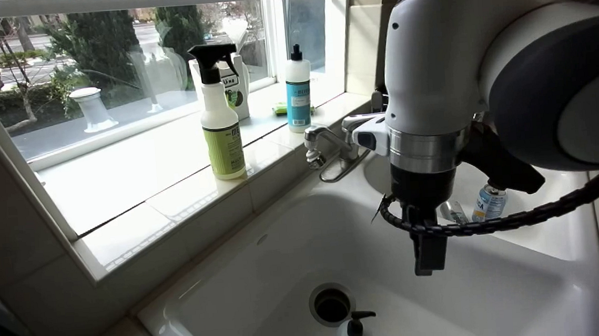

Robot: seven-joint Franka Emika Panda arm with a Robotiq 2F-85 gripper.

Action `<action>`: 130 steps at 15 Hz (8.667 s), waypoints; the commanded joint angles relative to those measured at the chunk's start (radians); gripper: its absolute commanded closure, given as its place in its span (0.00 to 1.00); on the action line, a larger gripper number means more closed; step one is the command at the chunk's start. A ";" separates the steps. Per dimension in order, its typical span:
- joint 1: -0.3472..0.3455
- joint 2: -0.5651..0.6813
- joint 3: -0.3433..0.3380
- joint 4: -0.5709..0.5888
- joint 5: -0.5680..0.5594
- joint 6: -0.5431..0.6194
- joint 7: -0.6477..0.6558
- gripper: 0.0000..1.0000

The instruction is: Remove the bottle from the sink and put it on the window sill

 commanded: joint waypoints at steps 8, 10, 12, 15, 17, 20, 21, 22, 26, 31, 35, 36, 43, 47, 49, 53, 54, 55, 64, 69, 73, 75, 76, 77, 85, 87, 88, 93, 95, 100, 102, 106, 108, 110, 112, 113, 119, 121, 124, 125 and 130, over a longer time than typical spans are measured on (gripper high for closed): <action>0.015 0.119 0.010 0.042 0.017 0.072 -0.076 0.00; 0.027 0.163 0.022 0.056 0.011 0.121 -0.100 0.00; 0.036 0.191 0.038 0.056 -0.009 0.181 -0.087 0.00; 0.049 0.224 0.056 0.045 -0.014 0.259 -0.057 0.00; 0.054 0.258 0.063 0.045 -0.023 0.289 -0.029 0.00; 0.056 0.292 0.058 0.040 -0.051 0.324 0.021 0.00; 0.055 0.300 0.053 0.039 -0.070 0.334 0.043 0.00; 0.053 0.305 0.050 0.036 -0.078 0.353 0.052 0.00; 0.042 0.331 0.046 0.039 -0.068 0.386 0.050 0.04; 0.030 0.353 0.040 0.040 -0.064 0.399 0.045 0.47; 0.025 0.363 0.041 0.043 -0.063 0.426 0.037 0.77; 0.024 0.365 0.044 0.044 -0.059 0.433 0.029 0.86; 0.022 0.381 0.045 0.059 -0.056 0.428 0.022 0.89; 0.020 0.375 0.050 0.060 -0.041 0.423 0.021 0.96; 0.025 0.342 0.050 0.048 -0.037 0.403 0.045 0.96; 0.031 0.229 0.070 0.015 -0.001 0.374 0.059 0.96; 0.035 0.195 0.076 0.010 0.004 0.365 0.061 0.96; 0.041 0.159 0.081 0.010 0.017 0.343 0.071 0.96; 0.076 -0.054 0.105 0.103 -0.021 0.039 0.207 0.83; 0.079 -0.129 0.113 0.115 -0.027 -0.016 0.229 0.83; 0.075 -0.164 0.118 0.143 -0.061 -0.066 0.234 0.96; 0.080 -0.209 0.108 0.178 -0.044 -0.136 0.213 0.96; 0.078 -0.227 0.106 0.204 -0.044 -0.187 0.214 0.96; 0.077 -0.242 0.104 0.235 -0.043 -0.234 0.213 0.96; 0.005 -0.234 0.085 0.574 -0.132 -0.520 0.220 0.96; -0.017 -0.193 0.078 0.666 -0.161 -0.534 0.210 0.96; -0.028 -0.169 0.075 0.708 -0.174 -0.536 0.206 0.96; -0.068 -0.013 0.061 0.939 -0.233 -0.551 0.187 0.96; -0.059 -0.068 0.048 0.850 -0.210 -0.505 0.200 0.83; -0.059 -0.016 0.047 0.911 -0.216 -0.518 0.197 0.83; -0.059 -0.016 0.047 0.916 -0.216 -0.522 0.197 0.83; -0.069 0.056 0.035 1.009 -0.232 -0.532 0.170 0.96; -0.070 0.109 0.022 1.075 -0.226 -0.532 0.150 0.96; -0.071 0.162 0.007 1.138 -0.223 -0.536 0.133 0.96; -0.072 0.214 -0.009 1.195 -0.213 -0.538 0.113 0.96; -0.072 0.242 -0.017 1.224 -0.215 -0.538 0.108 0.96; -0.078 0.396 -0.028 1.377 -0.211 -0.548 0.065 0.96; -0.079 0.439 -0.027 1.413 -0.208 -0.539 0.055 0.96; -0.078 0.497 -0.030 1.460 -0.222 -0.540 0.036 0.96; -0.079 0.514 -0.032 1.474 -0.225 -0.542 0.029 0.96; -0.091 0.580 -0.039 1.533 -0.220 -0.544 -0.021 0.96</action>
